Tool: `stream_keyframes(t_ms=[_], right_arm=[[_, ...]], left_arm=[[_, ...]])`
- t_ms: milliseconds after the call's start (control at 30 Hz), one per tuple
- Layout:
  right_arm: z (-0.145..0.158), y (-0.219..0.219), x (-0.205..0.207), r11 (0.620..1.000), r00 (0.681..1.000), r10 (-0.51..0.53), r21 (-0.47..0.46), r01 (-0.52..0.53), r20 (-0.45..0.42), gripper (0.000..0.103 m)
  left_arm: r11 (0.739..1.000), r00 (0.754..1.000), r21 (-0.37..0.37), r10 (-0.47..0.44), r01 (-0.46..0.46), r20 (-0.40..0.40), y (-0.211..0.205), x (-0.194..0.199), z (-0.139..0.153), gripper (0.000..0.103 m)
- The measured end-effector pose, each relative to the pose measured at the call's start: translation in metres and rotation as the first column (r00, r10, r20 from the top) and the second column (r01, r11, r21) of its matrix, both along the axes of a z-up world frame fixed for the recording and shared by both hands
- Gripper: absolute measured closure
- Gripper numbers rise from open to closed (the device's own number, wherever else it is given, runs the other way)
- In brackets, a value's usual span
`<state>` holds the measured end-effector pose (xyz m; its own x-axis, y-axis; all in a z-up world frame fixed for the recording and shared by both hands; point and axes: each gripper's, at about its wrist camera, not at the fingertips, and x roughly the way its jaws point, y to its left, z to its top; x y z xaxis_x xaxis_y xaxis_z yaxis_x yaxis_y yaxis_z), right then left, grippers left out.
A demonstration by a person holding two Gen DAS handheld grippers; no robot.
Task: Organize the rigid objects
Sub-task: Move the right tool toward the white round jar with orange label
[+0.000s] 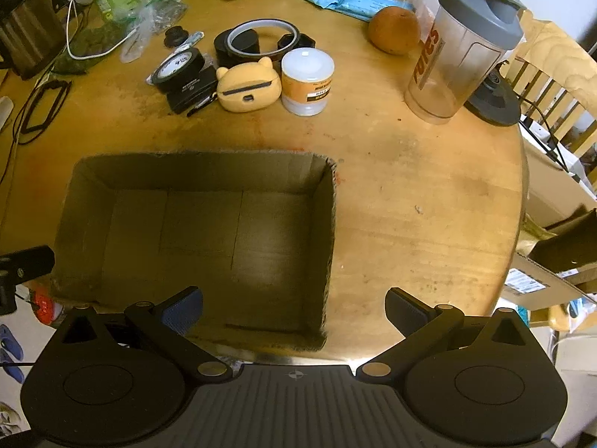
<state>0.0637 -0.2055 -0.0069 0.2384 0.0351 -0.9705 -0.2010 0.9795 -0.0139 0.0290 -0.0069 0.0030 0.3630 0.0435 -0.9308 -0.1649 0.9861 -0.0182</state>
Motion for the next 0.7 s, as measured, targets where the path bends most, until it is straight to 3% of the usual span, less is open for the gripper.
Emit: stream_keyframes(t_ms=[267,467,700], right_arm=[[0.003,-0.01,0.024,1.0,1.0,-0.014,0.027,0.014,0.016,0.0],[0.01,-0.021,0.037,0.998,0.993,-0.038,0.06,0.031,0.108,0.0],[0.018,-0.029,0.055,0.993,0.992,0.008,0.113,-0.023,0.129,0.0]], left_arm=[[0.998,1.0,-0.061,0.011,-0.01,0.005,0.001,0.017,0.004,0.0],[0.999,1.0,-0.049,0.002,-0.001,0.018,-0.001,0.024,0.006,0.0],[0.999,0.999,-0.047,-0.021,0.022,0.025,-0.001,0.03,0.007,0.0]])
